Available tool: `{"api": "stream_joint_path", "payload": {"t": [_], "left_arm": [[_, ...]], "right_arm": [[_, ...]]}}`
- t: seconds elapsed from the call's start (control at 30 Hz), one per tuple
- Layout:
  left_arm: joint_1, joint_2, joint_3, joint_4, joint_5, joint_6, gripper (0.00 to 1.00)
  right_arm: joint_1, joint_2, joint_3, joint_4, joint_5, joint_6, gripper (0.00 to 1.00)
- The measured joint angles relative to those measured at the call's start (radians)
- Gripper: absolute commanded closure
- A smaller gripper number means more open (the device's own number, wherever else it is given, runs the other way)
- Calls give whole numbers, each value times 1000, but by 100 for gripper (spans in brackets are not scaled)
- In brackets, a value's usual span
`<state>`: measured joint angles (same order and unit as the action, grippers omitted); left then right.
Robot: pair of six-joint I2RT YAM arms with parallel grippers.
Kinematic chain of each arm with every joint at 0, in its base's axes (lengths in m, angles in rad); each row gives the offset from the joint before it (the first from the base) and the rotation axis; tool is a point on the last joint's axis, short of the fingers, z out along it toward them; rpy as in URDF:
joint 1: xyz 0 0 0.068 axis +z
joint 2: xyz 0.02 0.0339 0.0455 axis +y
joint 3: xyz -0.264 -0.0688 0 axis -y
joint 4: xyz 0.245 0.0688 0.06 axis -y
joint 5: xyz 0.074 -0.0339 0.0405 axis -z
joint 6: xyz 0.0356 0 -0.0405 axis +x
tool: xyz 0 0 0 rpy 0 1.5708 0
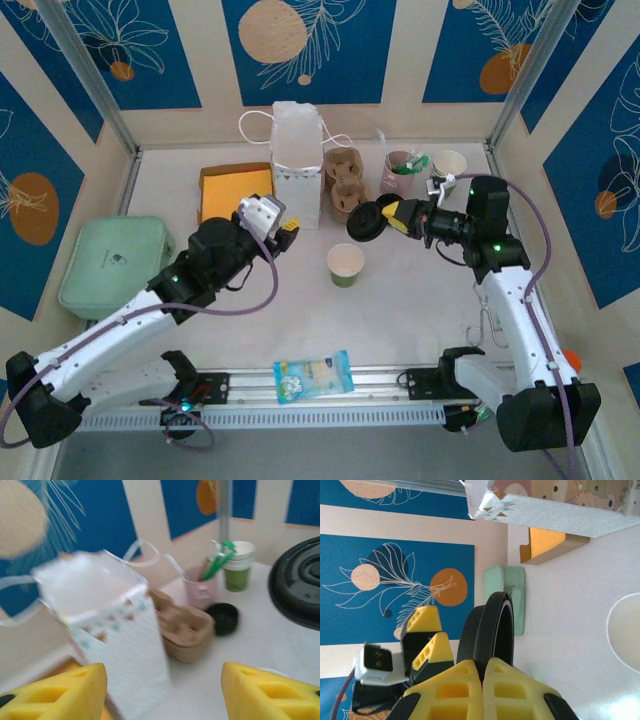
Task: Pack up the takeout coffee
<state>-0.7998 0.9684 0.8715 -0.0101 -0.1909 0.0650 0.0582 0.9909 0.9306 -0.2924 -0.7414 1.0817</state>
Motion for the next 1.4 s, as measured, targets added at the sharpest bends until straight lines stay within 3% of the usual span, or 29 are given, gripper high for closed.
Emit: {"api": "stream_joint_path", "payload": {"t": [0.27,0.53,0.73,1.4], "left_arm": [[208,113,-149,95,453,-475,40],[245,353,-254,369,691,-801,41],[246,420,-254,491,760,-892,41],[246,517,-256,574,793,-951,41]], "right_arm": [[0,-28,-153,97,-4,0,93],[8,5,-300,256,-10,11,93],[31,68,-338,351,-11,7,93],[90,237,-386,518,1,-39,94]]}}
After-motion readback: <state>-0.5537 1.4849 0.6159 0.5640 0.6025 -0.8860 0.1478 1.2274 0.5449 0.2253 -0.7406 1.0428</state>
